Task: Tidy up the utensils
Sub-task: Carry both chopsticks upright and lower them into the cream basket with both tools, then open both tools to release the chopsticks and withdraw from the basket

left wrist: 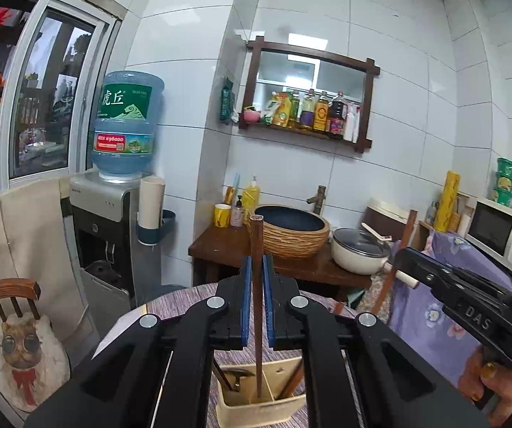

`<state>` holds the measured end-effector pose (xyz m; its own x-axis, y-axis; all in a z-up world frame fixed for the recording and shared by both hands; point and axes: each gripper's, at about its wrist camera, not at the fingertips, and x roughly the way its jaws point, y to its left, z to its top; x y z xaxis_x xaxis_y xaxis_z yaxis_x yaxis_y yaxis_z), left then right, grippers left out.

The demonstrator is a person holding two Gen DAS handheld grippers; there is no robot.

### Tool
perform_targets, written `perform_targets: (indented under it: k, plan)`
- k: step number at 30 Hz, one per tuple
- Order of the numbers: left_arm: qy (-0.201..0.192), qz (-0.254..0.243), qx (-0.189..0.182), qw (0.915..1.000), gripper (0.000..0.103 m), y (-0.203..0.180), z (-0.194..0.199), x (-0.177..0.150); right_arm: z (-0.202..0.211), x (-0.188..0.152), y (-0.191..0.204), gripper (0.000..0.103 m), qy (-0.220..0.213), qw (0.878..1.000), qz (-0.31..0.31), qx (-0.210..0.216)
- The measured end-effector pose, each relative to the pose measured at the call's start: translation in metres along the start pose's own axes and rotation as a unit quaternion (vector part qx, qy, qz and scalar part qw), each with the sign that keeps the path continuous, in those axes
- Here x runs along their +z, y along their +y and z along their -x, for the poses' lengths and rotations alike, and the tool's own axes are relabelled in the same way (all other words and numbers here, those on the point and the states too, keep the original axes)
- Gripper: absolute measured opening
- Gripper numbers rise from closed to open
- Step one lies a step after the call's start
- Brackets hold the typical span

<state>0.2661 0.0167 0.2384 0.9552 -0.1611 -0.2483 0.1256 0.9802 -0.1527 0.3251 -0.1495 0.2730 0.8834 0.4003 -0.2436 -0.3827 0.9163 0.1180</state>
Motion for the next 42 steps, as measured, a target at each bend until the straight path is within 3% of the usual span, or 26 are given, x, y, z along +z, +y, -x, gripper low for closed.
perform_targets:
  k: [9, 18, 25, 28, 35, 42]
  plan:
    - [0.055, 0.011, 0.009, 0.9984, 0.007, 0.007, -0.04, -0.051, -0.041, -0.035, -0.003, 0.008, 0.028, 1.0, -0.002, -0.005]
    - [0.085, 0.005, 0.011, 0.9963, 0.007, 0.009, -0.056, -0.066, -0.029, 0.0, 0.002, 0.008, -0.011, 1.0, 0.005, -0.011]
    - [0.1, 0.003, 0.012, 0.9949, 0.007, 0.008, -0.063, -0.073, -0.033, -0.002, 0.002, 0.008, -0.006, 1.0, -0.004, -0.001]
    - [0.104, 0.002, 0.013, 0.9945, 0.007, 0.009, -0.066, -0.079, -0.042, -0.022, 0.007, 0.008, 0.012, 1.0, 0.017, -0.009]
    - [0.112, -0.005, 0.017, 0.9935, 0.007, 0.01, -0.066, -0.093, -0.066, -0.073, -0.006, 0.008, 0.068, 0.998, -0.004, -0.001]
    - [0.109, -0.01, 0.017, 0.9938, 0.007, 0.01, -0.062, -0.098, -0.075, -0.1, -0.013, 0.008, 0.093, 0.996, -0.011, 0.0]
